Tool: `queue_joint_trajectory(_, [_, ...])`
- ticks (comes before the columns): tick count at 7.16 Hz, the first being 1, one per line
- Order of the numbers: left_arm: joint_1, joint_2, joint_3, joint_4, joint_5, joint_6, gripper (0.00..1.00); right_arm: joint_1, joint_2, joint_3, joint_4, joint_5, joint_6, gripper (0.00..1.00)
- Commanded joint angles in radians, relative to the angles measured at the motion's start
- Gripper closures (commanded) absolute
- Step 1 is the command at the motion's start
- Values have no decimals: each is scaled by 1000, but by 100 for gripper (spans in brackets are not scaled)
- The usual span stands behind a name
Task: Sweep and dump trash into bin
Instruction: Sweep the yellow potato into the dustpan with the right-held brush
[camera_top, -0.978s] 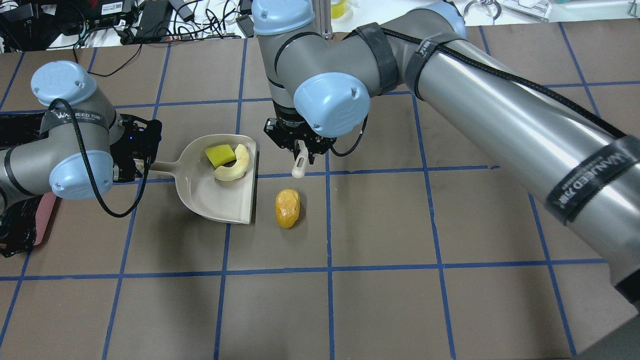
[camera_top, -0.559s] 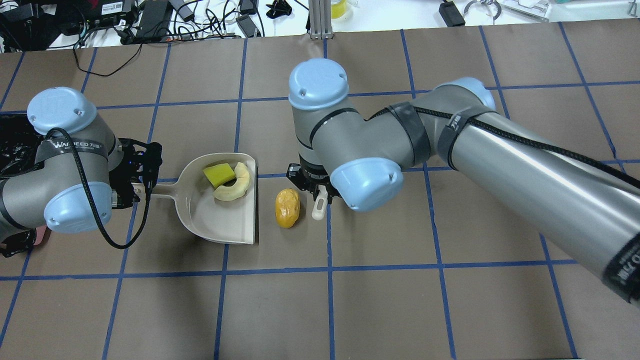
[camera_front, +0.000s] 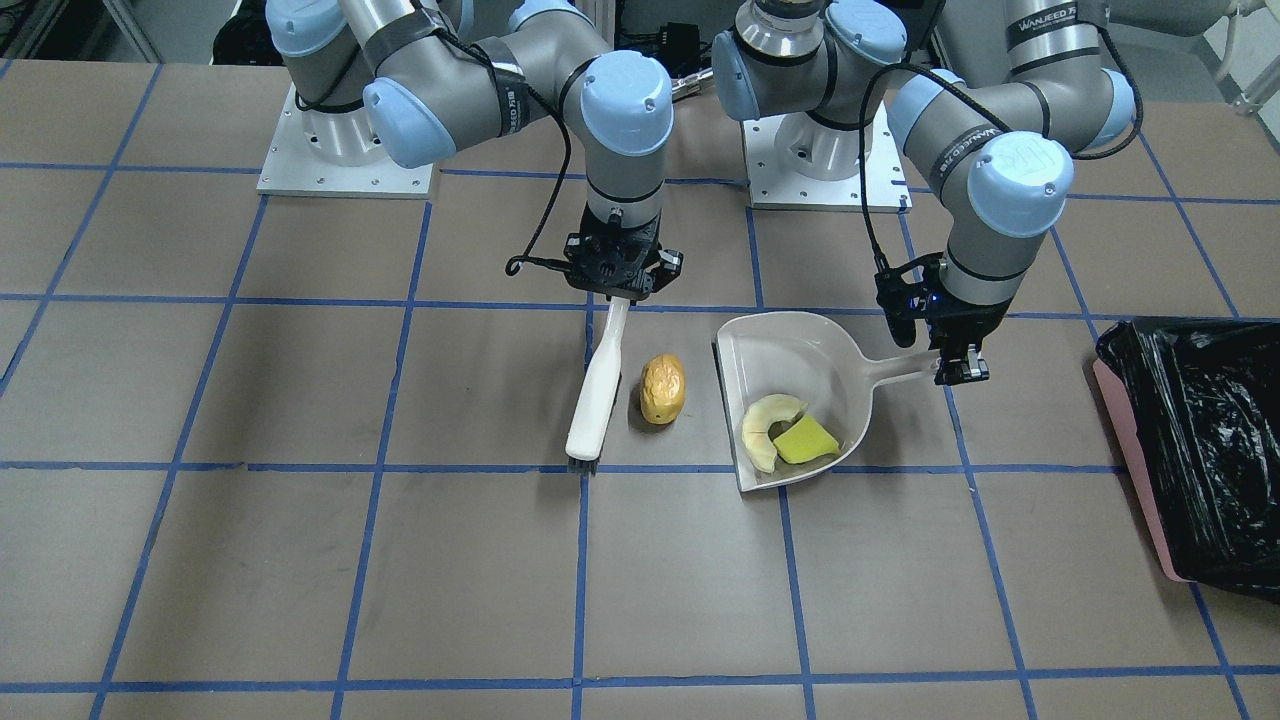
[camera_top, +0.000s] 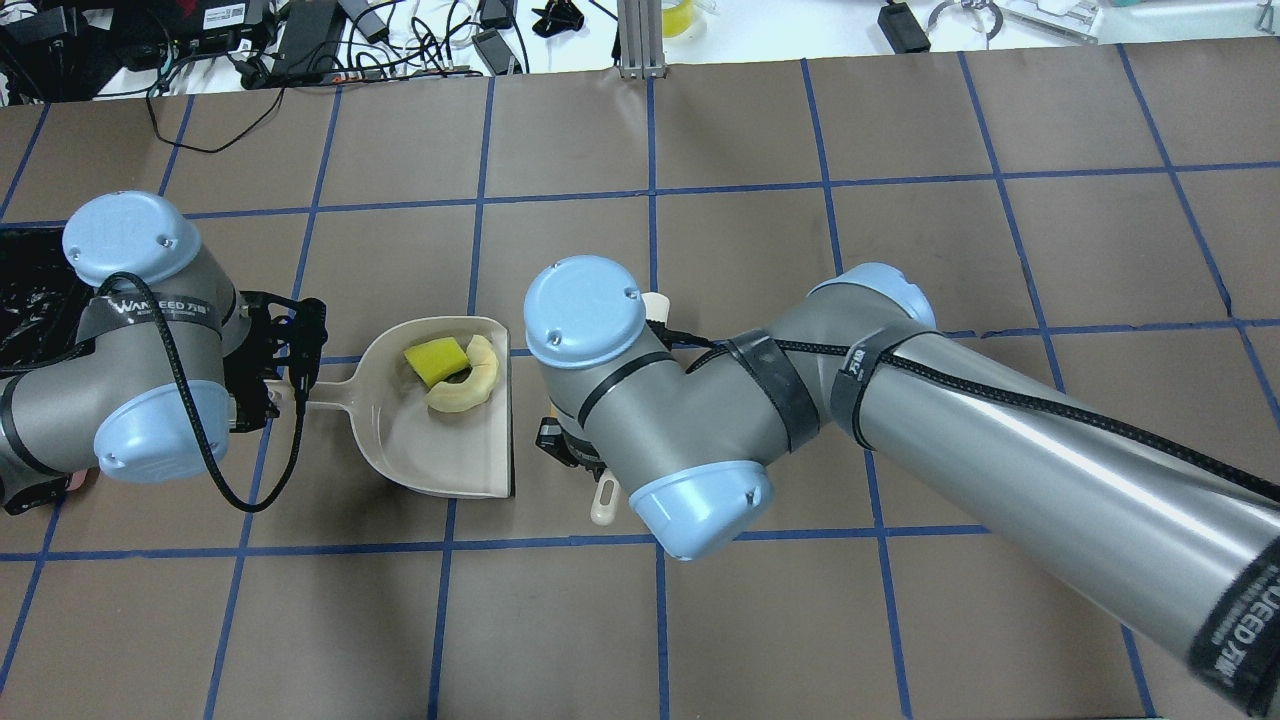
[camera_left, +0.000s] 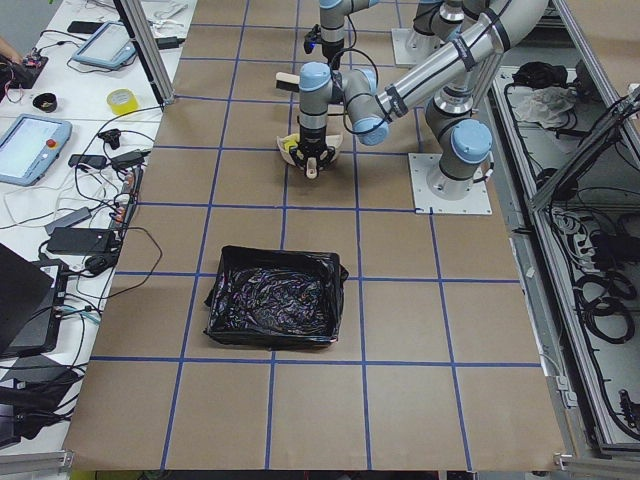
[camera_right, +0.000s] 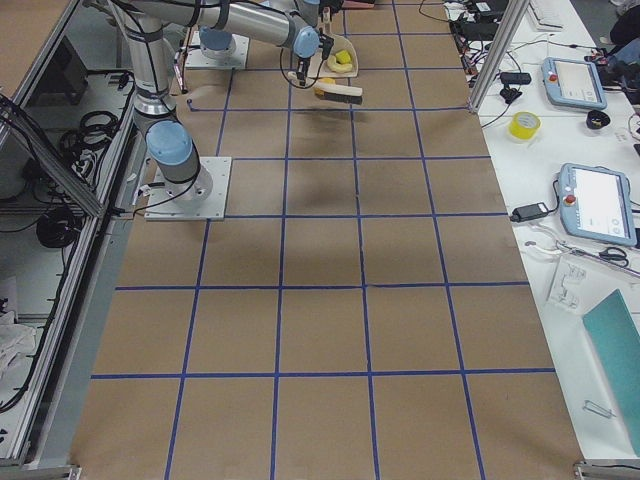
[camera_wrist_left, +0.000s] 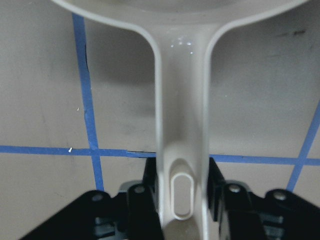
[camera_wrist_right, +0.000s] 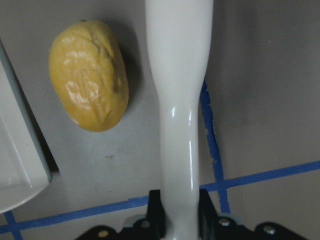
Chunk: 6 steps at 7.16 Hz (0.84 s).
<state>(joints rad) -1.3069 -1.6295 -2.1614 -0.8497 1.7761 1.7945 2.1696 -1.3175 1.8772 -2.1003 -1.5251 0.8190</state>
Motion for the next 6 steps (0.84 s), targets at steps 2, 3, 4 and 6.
queue_joint_trajectory(2, [-3, -1, -11, 1, 0, -12, 100, 50, 9, 31, -21, -4, 45, 100])
queue_joint_trajectory(3, [-3, 0, -14, 3, 0, -12, 100, 52, 21, 37, -61, -3, 45, 100])
queue_joint_trajectory(4, [-5, 0, -14, 3, 0, -12, 100, 53, 33, 33, -69, -3, 48, 100])
queue_joint_trajectory(6, [-5, 0, -14, 6, 0, -10, 100, 74, 69, -2, -127, -4, 110, 100])
